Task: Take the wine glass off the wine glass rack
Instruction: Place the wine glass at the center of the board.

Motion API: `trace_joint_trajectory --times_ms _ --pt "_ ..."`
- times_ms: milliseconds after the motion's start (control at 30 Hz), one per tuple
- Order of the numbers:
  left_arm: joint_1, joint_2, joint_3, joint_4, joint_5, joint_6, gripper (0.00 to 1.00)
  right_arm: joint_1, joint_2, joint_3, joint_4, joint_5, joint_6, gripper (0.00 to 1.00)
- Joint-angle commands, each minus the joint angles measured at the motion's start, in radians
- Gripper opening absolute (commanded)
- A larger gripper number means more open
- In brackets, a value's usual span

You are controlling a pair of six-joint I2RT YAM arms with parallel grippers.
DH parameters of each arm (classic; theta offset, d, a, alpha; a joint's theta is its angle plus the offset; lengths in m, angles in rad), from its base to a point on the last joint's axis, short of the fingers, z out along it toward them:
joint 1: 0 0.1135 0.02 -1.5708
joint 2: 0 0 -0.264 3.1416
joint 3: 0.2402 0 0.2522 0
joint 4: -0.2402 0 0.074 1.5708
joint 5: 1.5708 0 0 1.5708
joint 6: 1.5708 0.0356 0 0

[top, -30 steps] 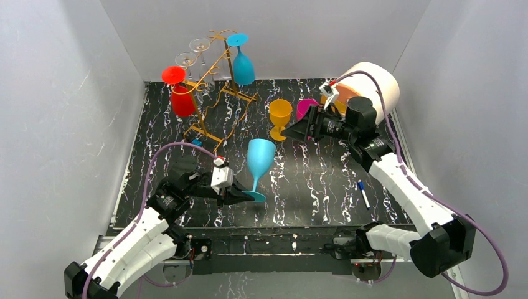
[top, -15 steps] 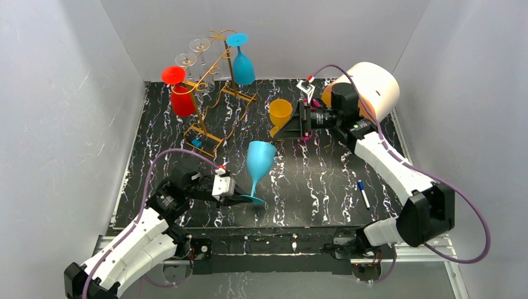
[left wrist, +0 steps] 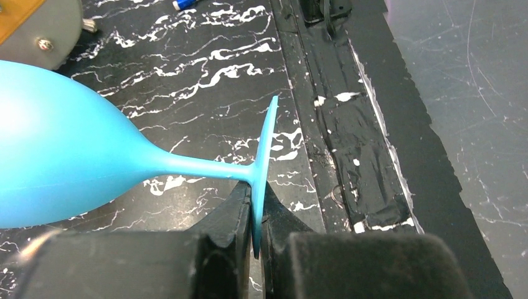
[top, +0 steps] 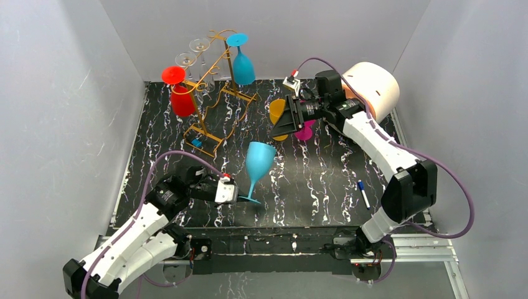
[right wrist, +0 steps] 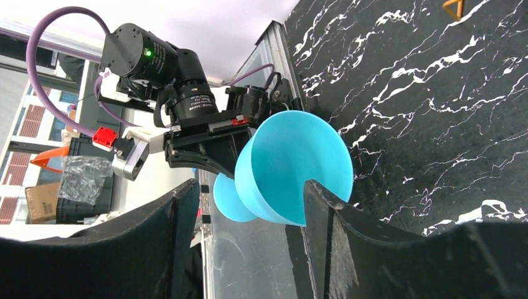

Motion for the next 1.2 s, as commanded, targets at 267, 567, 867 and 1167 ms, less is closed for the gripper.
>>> trace_joint_trajectory --times_ms 267,567,867,1167 --pt "0.0 0.012 0.084 -0.082 -0.012 0.094 0.0 0.113 0.159 0.259 -0.363 -0.081 -0.26 0.6" --pt "0.0 -0.001 0.086 -0.229 -0.119 0.17 0.0 0.158 0.259 0.374 -0.576 -0.083 -0.396 0.38" --pt "-0.001 0.013 0.069 -0.224 -0.117 0.192 0.0 0.157 0.223 0.374 -0.441 -0.144 -0.283 0.35" --pt "0.0 0.071 0.04 -0.171 -0.124 0.179 0.0 0.177 0.147 0.243 -0.239 -0.2 -0.151 0.01"
